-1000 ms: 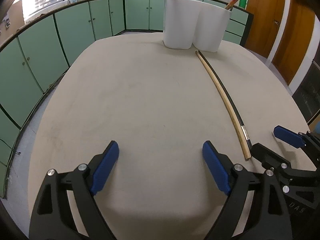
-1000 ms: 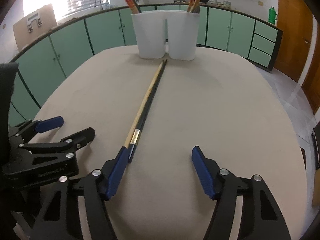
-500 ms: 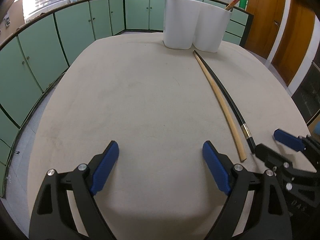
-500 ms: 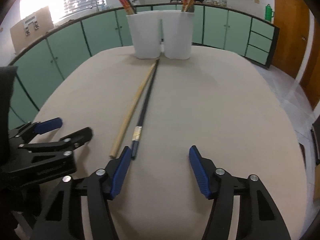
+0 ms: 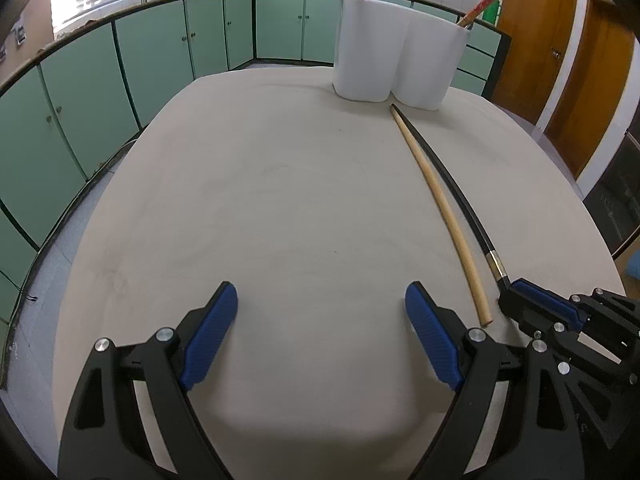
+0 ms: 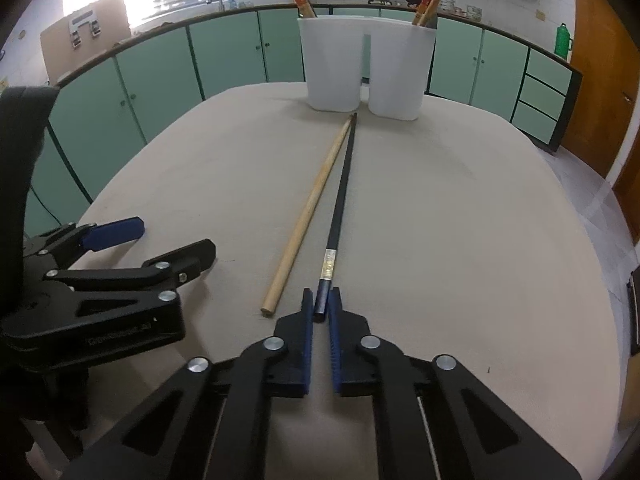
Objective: Organize utensils
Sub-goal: 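Grasp the black chopstick with the right tool while the left tool grasps the plain wooden chopstick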
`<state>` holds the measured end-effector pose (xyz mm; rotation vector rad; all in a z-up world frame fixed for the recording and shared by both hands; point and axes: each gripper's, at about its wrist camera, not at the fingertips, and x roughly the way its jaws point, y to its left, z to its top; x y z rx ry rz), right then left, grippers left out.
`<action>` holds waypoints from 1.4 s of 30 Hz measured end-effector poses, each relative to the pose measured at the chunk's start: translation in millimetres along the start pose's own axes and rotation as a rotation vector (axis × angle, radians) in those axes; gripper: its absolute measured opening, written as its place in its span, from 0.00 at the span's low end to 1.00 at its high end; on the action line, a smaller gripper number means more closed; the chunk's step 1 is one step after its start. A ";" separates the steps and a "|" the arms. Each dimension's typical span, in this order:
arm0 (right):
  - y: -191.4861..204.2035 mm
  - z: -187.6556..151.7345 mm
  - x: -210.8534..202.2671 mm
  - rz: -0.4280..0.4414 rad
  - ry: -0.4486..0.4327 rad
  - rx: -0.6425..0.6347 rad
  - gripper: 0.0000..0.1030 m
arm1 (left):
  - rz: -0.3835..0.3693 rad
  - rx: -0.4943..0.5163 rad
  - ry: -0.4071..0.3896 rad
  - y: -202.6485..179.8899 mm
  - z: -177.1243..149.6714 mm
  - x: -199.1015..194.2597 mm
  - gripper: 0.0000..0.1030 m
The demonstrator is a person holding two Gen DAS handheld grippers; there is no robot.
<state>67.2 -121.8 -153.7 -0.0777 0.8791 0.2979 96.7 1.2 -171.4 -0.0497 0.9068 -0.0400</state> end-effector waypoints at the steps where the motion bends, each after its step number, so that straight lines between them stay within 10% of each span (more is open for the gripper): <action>1: -0.8 0.0 -0.3 0.003 -0.001 0.003 0.07 | 0.000 0.000 0.000 0.2 0.0 0.0 0.81; 28: -71.0 -18.9 -17.8 -0.075 -0.021 0.175 0.06 | -0.088 0.099 0.000 -67.8 -7.7 1.4 0.73; 42: -70.1 -19.6 -16.8 -0.066 -0.014 0.177 0.07 | -0.067 0.102 -0.015 -70.1 -9.1 -0.5 0.24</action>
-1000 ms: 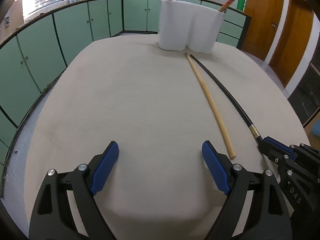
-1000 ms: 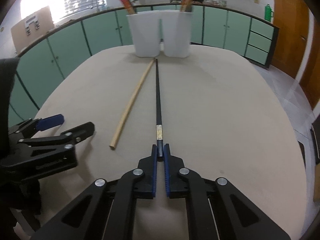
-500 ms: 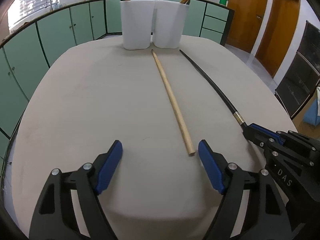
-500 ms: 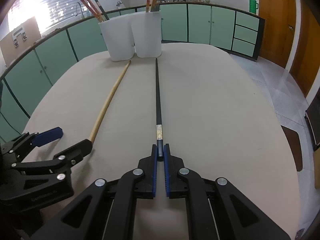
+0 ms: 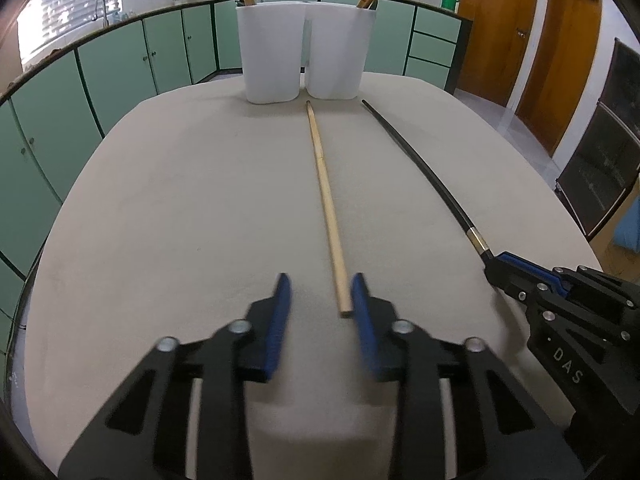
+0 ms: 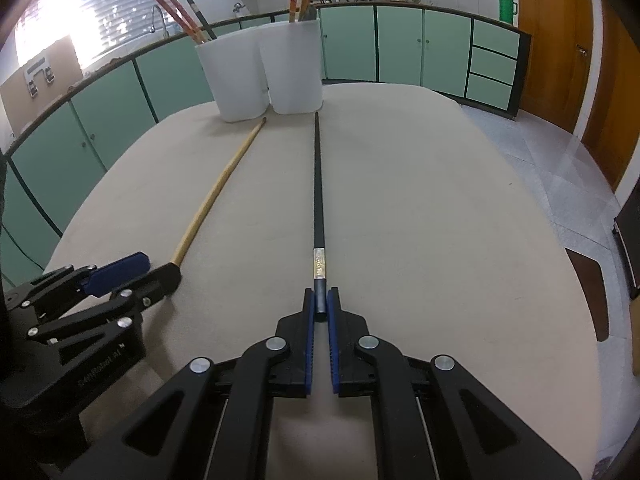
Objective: Organize utensils
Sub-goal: 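Grasp the black chopstick with the right tool while the left tool grasps the plain wooden chopstick, then lift both chopsticks and carry them toward the white holder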
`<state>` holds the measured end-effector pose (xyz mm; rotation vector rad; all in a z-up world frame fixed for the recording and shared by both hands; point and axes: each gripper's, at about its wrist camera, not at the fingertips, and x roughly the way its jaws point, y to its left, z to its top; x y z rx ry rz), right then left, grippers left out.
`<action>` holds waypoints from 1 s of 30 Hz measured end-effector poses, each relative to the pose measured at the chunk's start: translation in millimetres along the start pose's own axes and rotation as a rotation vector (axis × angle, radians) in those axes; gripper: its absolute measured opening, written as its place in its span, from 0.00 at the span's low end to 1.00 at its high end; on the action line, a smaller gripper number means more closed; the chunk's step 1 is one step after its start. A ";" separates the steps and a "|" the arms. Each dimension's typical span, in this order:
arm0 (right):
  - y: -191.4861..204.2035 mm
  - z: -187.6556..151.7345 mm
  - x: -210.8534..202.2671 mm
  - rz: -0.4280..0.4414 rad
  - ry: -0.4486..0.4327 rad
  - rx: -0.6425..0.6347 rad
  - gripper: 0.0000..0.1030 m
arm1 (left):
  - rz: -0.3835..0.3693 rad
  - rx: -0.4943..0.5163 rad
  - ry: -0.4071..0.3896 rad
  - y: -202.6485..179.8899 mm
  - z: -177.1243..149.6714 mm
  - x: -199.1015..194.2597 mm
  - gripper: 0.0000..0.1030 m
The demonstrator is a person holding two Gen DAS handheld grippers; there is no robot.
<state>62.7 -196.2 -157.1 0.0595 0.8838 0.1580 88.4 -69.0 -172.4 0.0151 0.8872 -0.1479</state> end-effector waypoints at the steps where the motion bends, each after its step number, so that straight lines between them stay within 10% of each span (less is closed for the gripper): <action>1: 0.1 -0.1 0.1 0.000 0.001 0.000 0.07 | -0.003 0.001 -0.001 -0.3 -0.1 0.0 0.21; 6: 1.6 -0.4 0.0 -0.004 0.001 -0.005 0.07 | -0.012 0.009 -0.003 -2.3 0.2 0.5 0.07; 30: -2.1 26.9 -56.4 0.005 -0.156 -0.031 0.06 | -0.017 0.033 -0.165 6.9 30.5 -72.8 0.06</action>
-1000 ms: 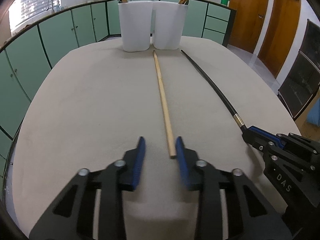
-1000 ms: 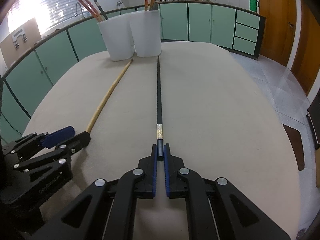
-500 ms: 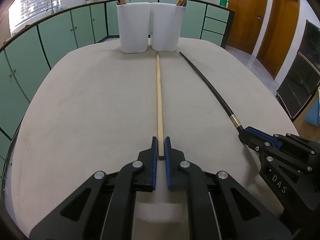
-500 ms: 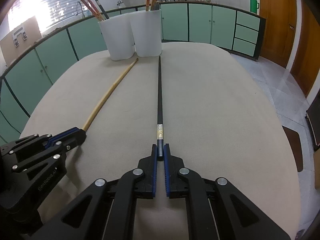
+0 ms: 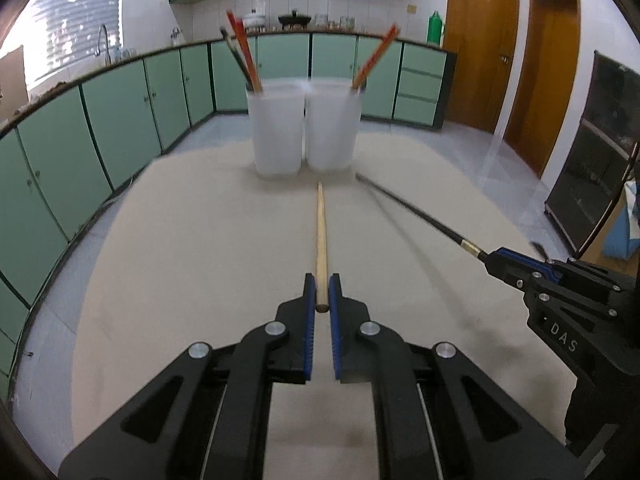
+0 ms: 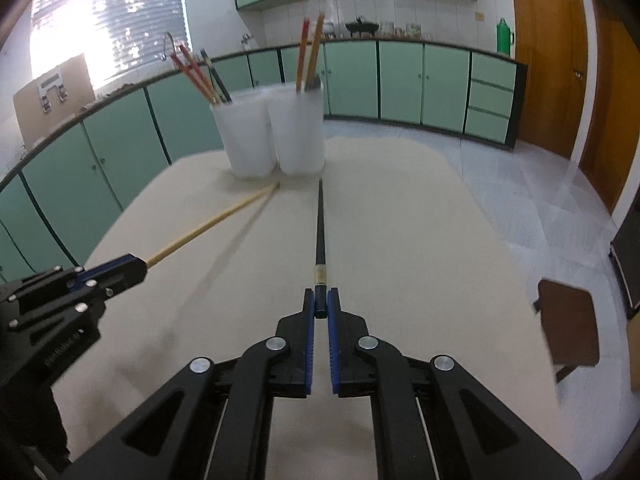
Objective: Organize utensils
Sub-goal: 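Lift both chopsticks and carry them toward the white holder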
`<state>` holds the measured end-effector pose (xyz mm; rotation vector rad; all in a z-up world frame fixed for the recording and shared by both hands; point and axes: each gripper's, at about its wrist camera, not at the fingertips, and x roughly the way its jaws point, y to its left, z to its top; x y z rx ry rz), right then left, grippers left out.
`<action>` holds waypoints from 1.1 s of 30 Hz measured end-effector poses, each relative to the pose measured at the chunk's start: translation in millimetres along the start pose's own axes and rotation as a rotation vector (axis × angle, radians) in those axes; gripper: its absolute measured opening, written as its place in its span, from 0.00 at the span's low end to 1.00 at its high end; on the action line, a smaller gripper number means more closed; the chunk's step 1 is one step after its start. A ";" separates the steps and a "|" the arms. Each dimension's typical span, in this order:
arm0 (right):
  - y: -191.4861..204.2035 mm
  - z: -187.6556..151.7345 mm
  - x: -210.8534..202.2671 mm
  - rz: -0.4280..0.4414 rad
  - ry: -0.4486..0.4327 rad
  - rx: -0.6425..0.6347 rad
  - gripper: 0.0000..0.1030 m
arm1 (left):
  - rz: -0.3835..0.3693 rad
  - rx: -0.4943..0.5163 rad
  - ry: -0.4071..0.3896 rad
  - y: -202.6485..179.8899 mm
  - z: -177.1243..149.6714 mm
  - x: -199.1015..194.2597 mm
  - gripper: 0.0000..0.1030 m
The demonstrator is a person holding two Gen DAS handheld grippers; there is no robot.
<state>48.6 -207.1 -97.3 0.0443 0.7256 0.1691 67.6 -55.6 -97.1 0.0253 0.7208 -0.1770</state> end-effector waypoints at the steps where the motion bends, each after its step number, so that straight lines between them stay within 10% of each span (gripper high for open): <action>1: 0.5 3.8 -4.6 -0.001 -0.013 -0.008 0.06 | 0.000 0.003 -0.014 0.3 4.0 -4.2 0.06; 33: 26.4 182.5 -43.2 0.171 -0.205 -0.146 0.06 | -0.102 0.035 -0.271 19.9 133.9 -54.6 0.06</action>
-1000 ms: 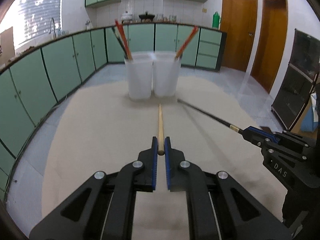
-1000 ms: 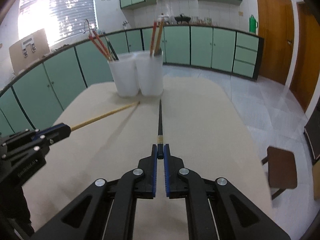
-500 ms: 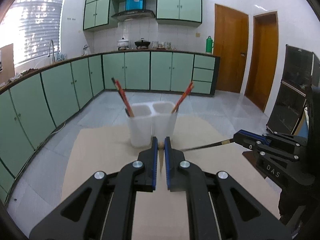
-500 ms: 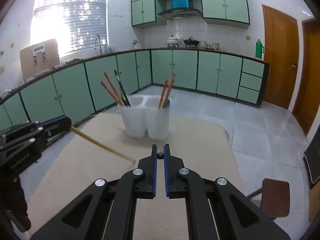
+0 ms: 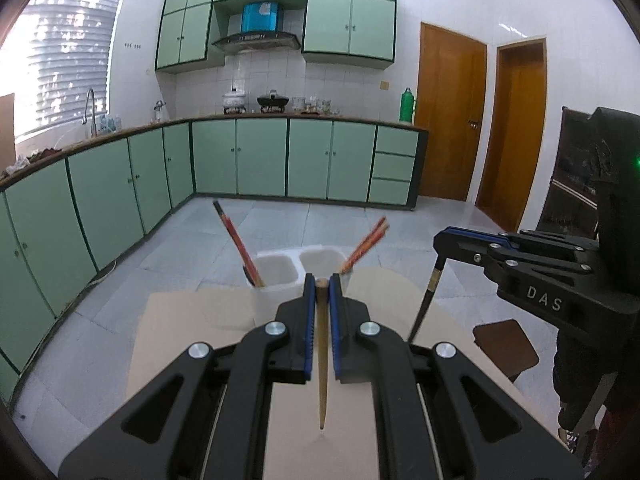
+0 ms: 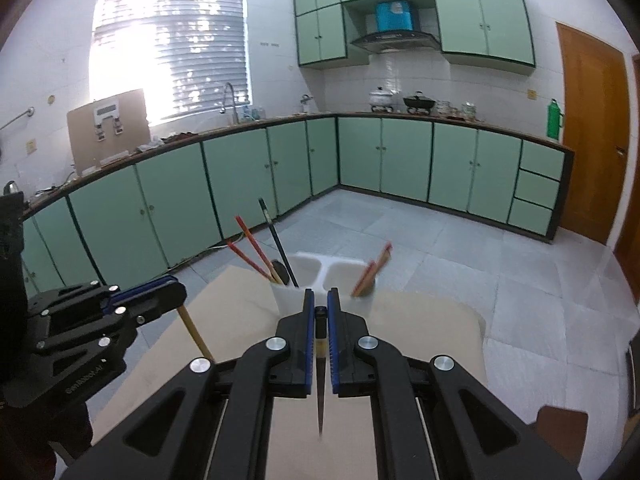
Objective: Organize utensils
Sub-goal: 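Lift both chopsticks and carry them toward the white holder, then lower both chopsticks into the holder and open both tools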
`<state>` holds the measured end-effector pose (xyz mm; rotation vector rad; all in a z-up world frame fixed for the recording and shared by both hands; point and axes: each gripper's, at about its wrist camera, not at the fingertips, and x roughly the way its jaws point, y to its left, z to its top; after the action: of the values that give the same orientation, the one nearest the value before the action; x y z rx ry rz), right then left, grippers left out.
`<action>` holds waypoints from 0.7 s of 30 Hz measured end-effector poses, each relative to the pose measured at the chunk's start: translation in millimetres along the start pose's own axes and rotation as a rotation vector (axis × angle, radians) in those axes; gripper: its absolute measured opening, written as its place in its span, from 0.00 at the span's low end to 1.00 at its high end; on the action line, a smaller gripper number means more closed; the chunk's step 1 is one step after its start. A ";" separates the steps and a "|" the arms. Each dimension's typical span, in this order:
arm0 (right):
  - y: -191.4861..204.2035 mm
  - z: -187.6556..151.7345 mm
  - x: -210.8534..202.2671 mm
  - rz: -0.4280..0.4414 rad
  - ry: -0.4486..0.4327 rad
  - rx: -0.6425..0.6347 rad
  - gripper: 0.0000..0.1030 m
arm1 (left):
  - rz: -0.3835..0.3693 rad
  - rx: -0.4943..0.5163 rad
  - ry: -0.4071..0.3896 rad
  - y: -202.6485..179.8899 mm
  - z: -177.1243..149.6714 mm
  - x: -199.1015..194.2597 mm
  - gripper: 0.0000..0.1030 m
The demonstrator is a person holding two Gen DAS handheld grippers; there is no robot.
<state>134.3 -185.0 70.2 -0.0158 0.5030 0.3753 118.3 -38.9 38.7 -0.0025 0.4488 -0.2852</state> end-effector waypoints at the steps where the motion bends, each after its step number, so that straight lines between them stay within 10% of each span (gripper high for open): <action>1: 0.0 4.7 -1.1 0.007 -0.006 0.000 0.06 | -0.004 0.002 -0.013 1.1 5.7 -1.2 0.06; 21: -29.2 136.9 59.1 -0.047 -0.210 0.010 0.06 | 0.062 0.058 -0.249 10.0 120.8 75.5 0.06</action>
<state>256.6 -177.2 160.1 0.0212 0.2968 0.3244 237.8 -57.1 114.7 0.0323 0.1931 -0.2335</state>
